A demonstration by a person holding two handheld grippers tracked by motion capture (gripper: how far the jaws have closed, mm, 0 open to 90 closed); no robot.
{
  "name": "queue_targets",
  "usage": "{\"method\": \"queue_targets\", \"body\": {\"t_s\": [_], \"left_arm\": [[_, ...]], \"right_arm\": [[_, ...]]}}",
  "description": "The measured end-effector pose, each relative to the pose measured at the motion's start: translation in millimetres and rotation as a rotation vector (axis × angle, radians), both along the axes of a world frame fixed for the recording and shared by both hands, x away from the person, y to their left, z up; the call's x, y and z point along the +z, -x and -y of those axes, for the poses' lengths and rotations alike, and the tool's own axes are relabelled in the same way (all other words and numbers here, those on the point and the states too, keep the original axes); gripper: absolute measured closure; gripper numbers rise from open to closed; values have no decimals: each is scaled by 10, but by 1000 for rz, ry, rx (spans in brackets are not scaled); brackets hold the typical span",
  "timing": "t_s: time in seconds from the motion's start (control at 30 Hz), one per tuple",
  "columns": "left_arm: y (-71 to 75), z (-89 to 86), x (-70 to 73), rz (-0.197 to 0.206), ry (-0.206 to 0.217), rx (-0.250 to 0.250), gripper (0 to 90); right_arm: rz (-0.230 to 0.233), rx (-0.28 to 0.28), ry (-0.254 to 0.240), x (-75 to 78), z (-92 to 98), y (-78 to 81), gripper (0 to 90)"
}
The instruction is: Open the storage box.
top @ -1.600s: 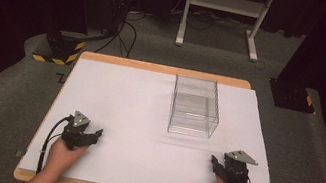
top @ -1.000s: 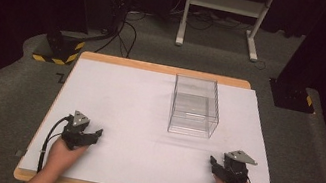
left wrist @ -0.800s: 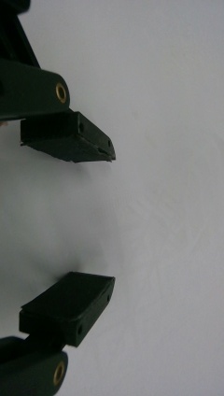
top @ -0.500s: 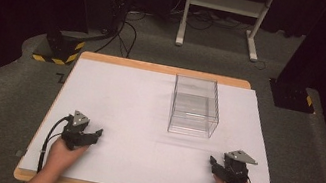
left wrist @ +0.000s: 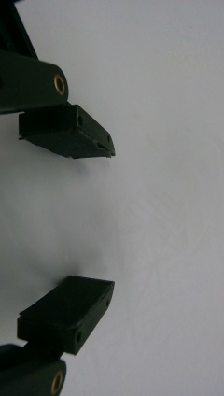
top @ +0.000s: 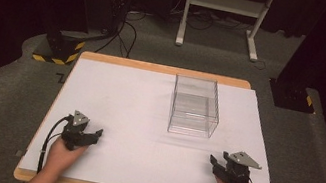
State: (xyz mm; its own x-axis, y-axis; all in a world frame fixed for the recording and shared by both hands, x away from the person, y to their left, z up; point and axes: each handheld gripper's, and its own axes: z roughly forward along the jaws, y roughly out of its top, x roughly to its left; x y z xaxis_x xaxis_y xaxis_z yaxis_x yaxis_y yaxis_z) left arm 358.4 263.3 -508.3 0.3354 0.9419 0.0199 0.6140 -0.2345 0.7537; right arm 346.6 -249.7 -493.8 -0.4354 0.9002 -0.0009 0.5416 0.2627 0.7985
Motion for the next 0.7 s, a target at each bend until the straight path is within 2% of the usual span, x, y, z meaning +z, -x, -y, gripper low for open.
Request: {"method": "queue_targets", "body": {"t_s": [0.03, 0.17, 0.3, 0.53, 0.7], "left_arm": [[2, 3, 1, 2, -8, 0, 289], [1, 3, 2, -2, -11, 1, 285], [-4, 1, 0, -6, 3, 5, 283], [-4, -2, 2, -7, -3, 0, 284], [-4, -2, 2, -7, -3, 0, 284]], "right_arm": [[22, 13, -2, 23, -25, 19, 453], [46, 31, 4, 58, -71, 33, 464], [87, 62, 19, 79, -146, 25, 485], [68, 79, 19, 100, -190, -14, 491], [66, 94, 47, 125, -219, -35, 496]]}}
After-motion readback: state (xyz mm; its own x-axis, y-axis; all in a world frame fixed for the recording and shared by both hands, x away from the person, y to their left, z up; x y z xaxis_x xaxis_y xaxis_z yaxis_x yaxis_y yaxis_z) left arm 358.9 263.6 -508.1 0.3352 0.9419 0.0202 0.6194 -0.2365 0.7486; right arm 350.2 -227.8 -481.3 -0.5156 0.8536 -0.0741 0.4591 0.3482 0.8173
